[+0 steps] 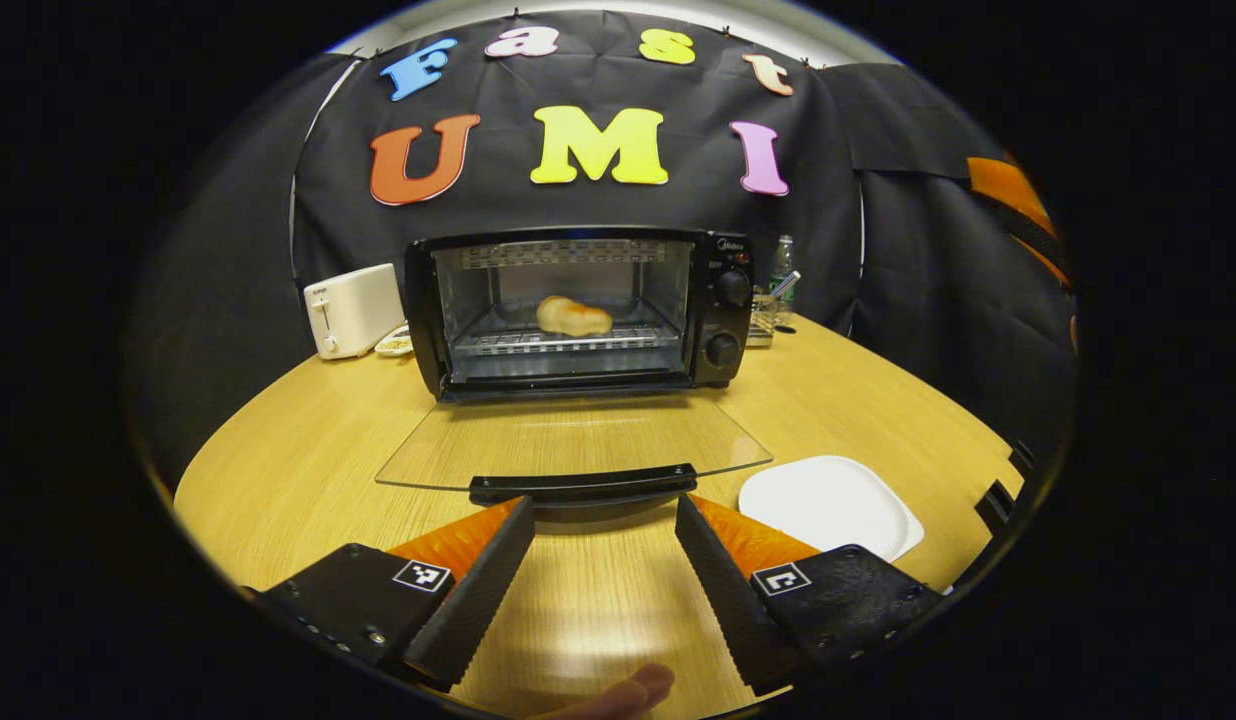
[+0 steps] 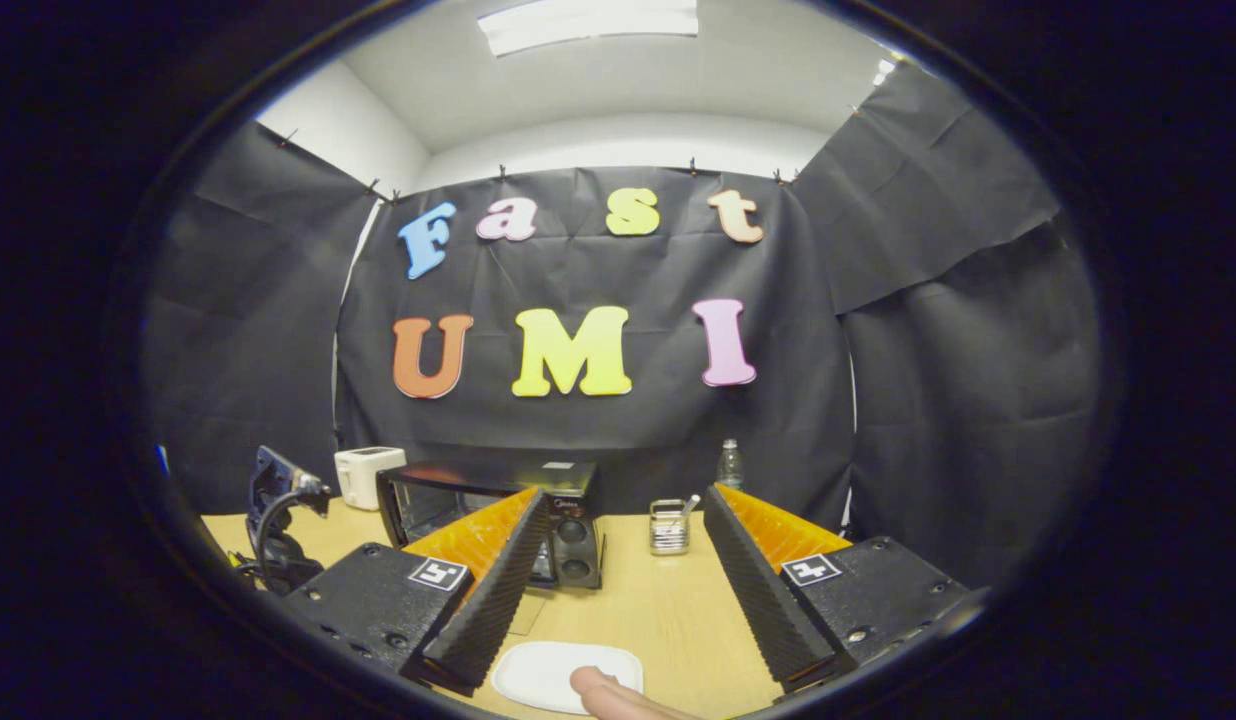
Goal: Open the electric oven with the left hand, put the food in, and close the electric oven.
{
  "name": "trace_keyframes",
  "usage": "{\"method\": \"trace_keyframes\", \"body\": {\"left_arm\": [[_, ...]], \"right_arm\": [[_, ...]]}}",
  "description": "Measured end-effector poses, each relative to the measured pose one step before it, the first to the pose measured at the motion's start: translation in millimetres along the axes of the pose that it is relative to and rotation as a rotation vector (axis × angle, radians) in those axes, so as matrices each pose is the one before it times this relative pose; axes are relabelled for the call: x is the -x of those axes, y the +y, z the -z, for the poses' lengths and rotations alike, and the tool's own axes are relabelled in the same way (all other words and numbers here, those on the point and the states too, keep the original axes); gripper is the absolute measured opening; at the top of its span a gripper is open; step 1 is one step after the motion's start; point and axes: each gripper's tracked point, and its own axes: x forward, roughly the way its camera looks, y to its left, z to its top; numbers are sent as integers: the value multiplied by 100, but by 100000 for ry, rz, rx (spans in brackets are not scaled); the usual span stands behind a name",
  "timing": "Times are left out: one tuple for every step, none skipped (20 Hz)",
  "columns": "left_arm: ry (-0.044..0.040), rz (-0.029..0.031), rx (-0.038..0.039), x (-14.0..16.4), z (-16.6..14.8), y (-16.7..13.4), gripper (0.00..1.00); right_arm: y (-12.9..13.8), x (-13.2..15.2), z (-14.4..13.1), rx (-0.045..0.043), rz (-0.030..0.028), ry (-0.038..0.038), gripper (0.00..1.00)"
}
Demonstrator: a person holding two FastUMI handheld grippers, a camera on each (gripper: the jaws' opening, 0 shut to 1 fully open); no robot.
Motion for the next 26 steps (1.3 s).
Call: {"method": "trace_keyframes", "body": {"left_arm": [[1167, -311, -249, -392, 34, -49, 94], [560, -237, -190, -410, -30, 8, 94], [1048, 219, 8, -423, -46, -33, 94], [1732, -533, 287, -29, 354, 56, 94], [297, -123, 212, -371, -35, 6, 94], [525, 61, -371, 86, -360, -185, 93], [864, -441, -1026, -190, -160, -66, 93], [846, -556, -1438, -17, 12, -44, 93], [1631, -1960, 18, 289, 279, 312, 93], [1390, -253, 1328, 203, 403, -2, 94], [102, 1620, 1502, 73, 124, -411, 95], [724, 707, 1045, -59, 125, -102, 95], [38, -597, 1116, -321, -175, 292, 94], [1539, -936, 1692, -372, 155, 483, 95], [2726, 1043, 2940, -434, 558, -2, 94], [1913, 383, 1438, 119, -213, -144, 94], [-418, 47, 557, 71, -590, -28, 93], [103, -378, 515, 168, -133, -23, 93], [-457, -485, -481, 211, -394, -27, 93], [-54, -470, -323, 268, -304, -72, 93], [-244, -382, 117, 248, -361, -71, 93], [-222, -389, -156, 235, -369, -79, 92], [661, -293, -298, 133, -224, 1, 93], [104, -359, -485, 51, -366, 65, 93], [9, -402, -480, 71, -357, 54, 93], [-811, -789, -889, 164, -539, 87, 93]], "right_arm": [[-586, 134, -144, 557, 1061, 522, 95], [-375, 264, -560, -402, 732, -406, 95], [-197, 377, -758, -1117, -148, -1197, 95], [-51, 592, -737, -802, -384, -1085, 95], [-353, 472, -887, -525, 166, -1871, 95], [-642, 432, -937, -550, 1500, -1898, 95], [-602, 334, -706, -72, 1741, -841, 95], [-387, 423, -508, 130, 1153, -674, 96], [-235, 494, -669, 379, 757, -846, 96], [-219, 545, -856, 549, 581, -1639, 96], [-271, 345, -695, 661, 807, -1322, 96], [-302, 423, -234, 416, 802, -442, 96], [-142, 384, -334, -255, 520, -614, 96], [34, 236, -199, -158, 114, 132, 96], [-50, 242, -197, 132, -264, 244, 97], [-154, 259, -165, 74, 44, 110, 97], [-221, 120, -300, -129, 330, -248, 97], [-283, 86, -343, -257, 564, -275, 97], [-350, 151, -408, -677, 692, -464, 97], [-245, 103, -362, -795, 570, -595, 97], [-265, 92, -361, -901, 481, -495, 98], [-175, 186, -163, -949, 442, -367, 98], [-235, 87, -195, -824, 304, -250, 98], [-129, -40, 12, -448, 32, 106, 98], [-117, 81, -79, -319, -66, 233, 98], [-6, 184, -96, -363, -452, -86, 99]]}}
